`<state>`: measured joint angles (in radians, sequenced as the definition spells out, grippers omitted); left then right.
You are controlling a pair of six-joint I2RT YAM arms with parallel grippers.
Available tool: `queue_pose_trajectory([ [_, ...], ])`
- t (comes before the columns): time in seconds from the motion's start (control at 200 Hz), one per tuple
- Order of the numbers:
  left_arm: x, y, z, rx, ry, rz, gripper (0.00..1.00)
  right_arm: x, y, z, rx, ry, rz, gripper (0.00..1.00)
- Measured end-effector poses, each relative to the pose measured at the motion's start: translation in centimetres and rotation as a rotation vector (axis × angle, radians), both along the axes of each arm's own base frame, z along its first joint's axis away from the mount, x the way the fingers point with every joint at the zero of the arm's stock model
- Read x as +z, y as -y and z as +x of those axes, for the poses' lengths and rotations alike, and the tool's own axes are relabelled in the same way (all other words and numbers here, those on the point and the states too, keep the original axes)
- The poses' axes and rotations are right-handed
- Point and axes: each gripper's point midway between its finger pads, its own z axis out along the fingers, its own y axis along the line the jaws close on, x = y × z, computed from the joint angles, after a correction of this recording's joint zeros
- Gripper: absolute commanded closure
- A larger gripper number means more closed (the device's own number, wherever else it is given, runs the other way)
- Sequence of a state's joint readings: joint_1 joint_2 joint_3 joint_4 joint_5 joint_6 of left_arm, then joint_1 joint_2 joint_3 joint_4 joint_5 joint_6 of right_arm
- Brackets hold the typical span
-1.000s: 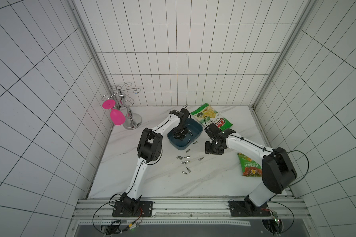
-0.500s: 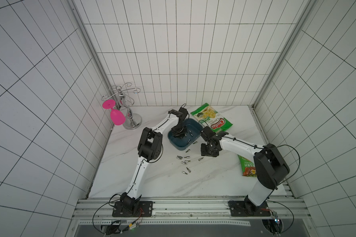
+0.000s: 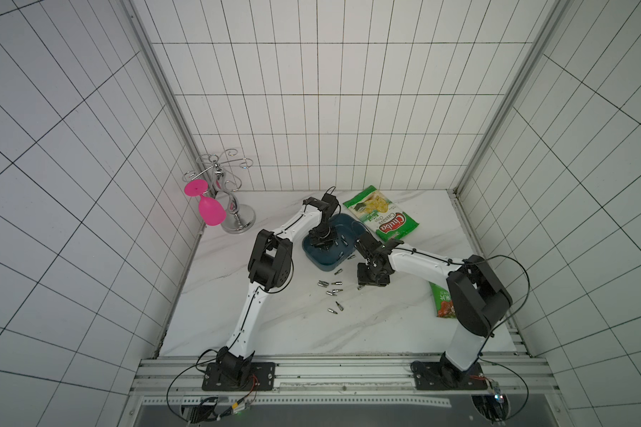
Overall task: Put the bit on the desktop into the storage box
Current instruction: Place the screwdriver bit in the storage box, then pick up the screwdriver bit from the center of the board.
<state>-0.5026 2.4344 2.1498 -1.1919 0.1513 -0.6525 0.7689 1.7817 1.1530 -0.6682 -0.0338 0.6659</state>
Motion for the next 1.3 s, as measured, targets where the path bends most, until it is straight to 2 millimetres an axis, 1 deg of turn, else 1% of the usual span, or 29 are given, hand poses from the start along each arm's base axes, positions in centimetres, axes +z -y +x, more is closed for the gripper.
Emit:
queue_pose_trajectory([
  [0.31,0.2,0.1,0.0,0.000,0.000,-0.003,0.80,-0.3,-0.5,-0.3,0.015,-0.008,0.001,0.51],
  [0.48,0.9,-0.1,0.0,0.002,0.003,-0.003,0.78,-0.4,-0.9,-0.2,0.020,-0.009,0.002,0.52],
  [0.62,2.5,-0.3,0.1,0.007,0.025,-0.013,0.77,-0.6,-1.0,-0.4,0.024,-0.017,0.001,0.53],
  [0.895,7.0,-0.8,0.4,0.016,0.099,-0.044,0.77,-1.0,-1.3,-1.1,0.044,-0.032,-0.011,0.56],
  [0.98,7.9,-0.8,0.4,0.017,0.116,-0.049,0.77,-1.0,-1.3,-1.3,0.048,-0.035,-0.015,0.59],
  [1.055,8.2,-1.0,0.1,0.017,0.119,-0.049,0.77,-1.0,-1.3,-1.4,0.048,-0.037,-0.016,0.63],
  [1.16,8.1,-1.5,-0.5,0.018,0.108,-0.036,0.77,-1.1,-1.3,-1.5,0.048,-0.045,-0.015,0.70],
  [1.3,7.8,-2.3,-2.0,0.020,0.083,-0.015,0.77,-1.4,-1.4,-1.7,0.050,-0.060,-0.014,0.74],
])
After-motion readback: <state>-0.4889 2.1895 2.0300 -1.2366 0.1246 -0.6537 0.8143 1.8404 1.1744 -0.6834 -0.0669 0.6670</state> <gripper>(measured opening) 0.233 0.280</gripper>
